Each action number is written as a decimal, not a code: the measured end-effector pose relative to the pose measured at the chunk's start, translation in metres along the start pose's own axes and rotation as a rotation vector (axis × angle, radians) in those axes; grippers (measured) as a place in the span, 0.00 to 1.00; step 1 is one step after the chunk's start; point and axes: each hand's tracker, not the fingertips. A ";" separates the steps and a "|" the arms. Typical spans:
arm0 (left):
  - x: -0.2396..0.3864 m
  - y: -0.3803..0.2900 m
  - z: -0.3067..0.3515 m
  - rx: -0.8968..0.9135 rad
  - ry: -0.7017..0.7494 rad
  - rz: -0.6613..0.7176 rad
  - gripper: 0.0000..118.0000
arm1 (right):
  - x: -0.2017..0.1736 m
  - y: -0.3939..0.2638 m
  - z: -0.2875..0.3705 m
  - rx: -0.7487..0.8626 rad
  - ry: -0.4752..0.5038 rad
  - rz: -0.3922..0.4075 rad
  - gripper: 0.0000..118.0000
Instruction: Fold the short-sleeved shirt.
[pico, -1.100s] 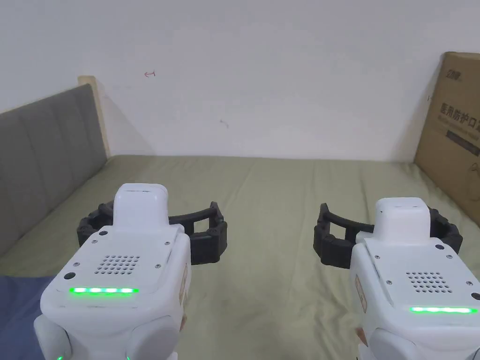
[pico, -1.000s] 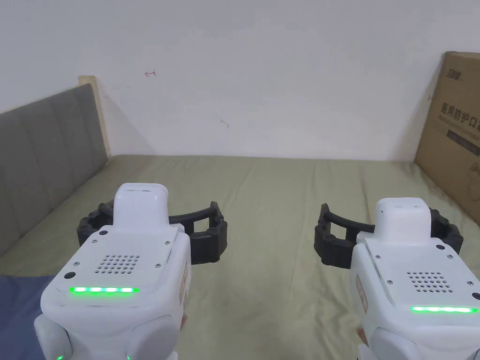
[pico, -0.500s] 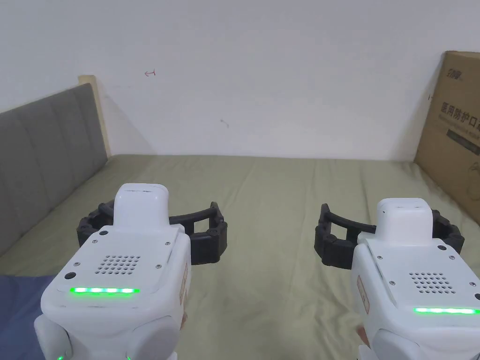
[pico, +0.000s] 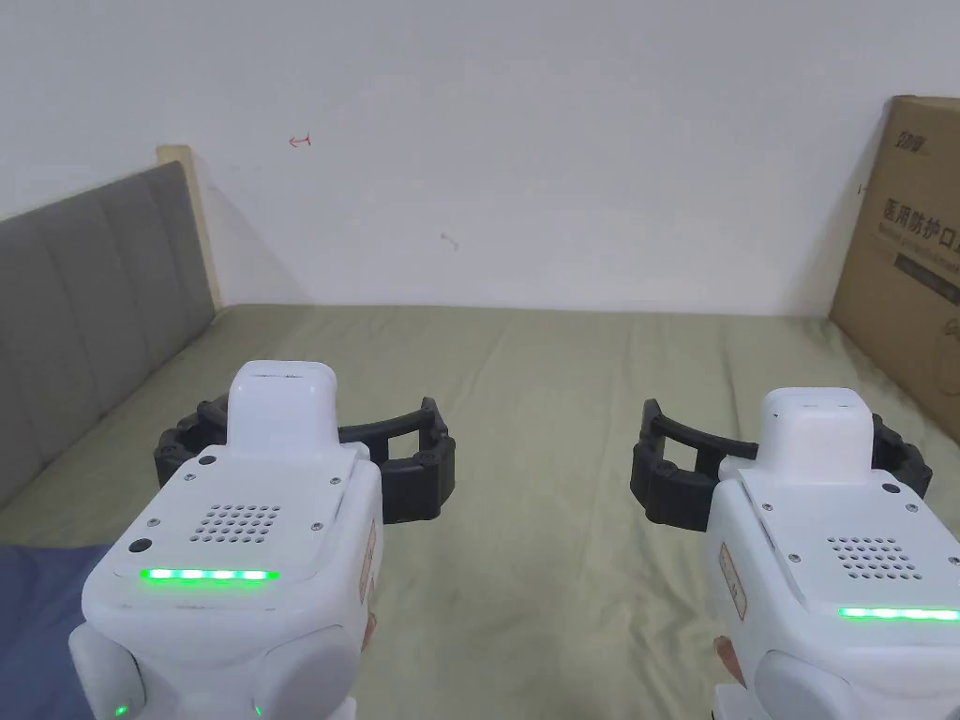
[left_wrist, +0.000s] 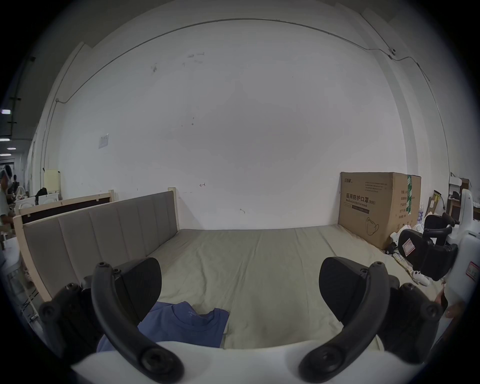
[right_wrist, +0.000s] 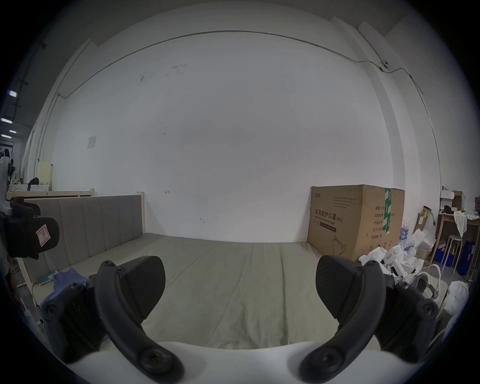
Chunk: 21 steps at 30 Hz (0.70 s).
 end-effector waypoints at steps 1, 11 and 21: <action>0.000 0.000 0.000 0.001 0.000 0.000 1.00 | -0.001 -0.001 0.000 0.004 -0.003 0.006 0.99; 0.003 -0.002 0.003 0.020 -0.001 -0.021 1.00 | -0.003 0.000 -0.002 -0.003 -0.021 0.027 0.99; 0.001 0.000 0.004 0.047 0.037 -0.033 1.00 | 0.001 -0.001 -0.003 -0.027 -0.050 0.002 0.99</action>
